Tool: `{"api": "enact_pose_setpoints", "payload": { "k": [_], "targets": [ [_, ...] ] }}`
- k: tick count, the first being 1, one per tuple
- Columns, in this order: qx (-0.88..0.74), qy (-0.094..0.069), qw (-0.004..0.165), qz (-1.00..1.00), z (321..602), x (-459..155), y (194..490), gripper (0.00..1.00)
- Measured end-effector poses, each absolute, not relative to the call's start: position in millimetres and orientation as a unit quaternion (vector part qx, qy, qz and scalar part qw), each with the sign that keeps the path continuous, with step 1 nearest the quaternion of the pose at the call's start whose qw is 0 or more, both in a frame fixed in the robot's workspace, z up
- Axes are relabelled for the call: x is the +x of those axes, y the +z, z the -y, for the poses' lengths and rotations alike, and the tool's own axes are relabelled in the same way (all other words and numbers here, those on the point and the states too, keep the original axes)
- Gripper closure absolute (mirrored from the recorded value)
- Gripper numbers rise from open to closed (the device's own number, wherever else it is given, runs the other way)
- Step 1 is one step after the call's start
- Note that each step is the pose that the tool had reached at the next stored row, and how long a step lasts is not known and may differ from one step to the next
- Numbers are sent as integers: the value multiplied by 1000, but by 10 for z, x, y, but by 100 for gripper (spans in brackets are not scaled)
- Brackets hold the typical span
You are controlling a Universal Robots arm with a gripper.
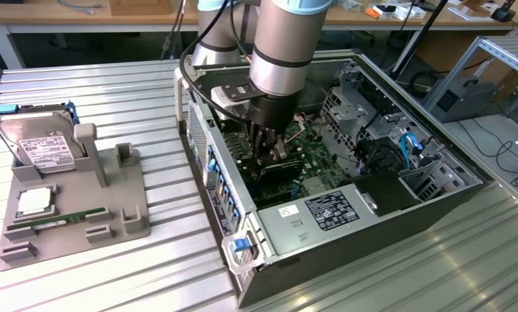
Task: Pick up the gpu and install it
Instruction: 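Press down on the gpu until it lock into place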
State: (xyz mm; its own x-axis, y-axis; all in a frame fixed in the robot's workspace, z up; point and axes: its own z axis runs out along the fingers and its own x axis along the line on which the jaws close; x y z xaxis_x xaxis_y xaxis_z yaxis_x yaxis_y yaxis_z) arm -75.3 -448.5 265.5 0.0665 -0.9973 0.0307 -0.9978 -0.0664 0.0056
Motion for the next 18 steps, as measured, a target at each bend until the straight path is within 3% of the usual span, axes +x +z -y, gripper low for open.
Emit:
{"api": "enact_pose_setpoints", "payload": {
  "k": [18],
  "targets": [
    [730,19,3,683,4464,-1041,2926,87]
  ]
}}
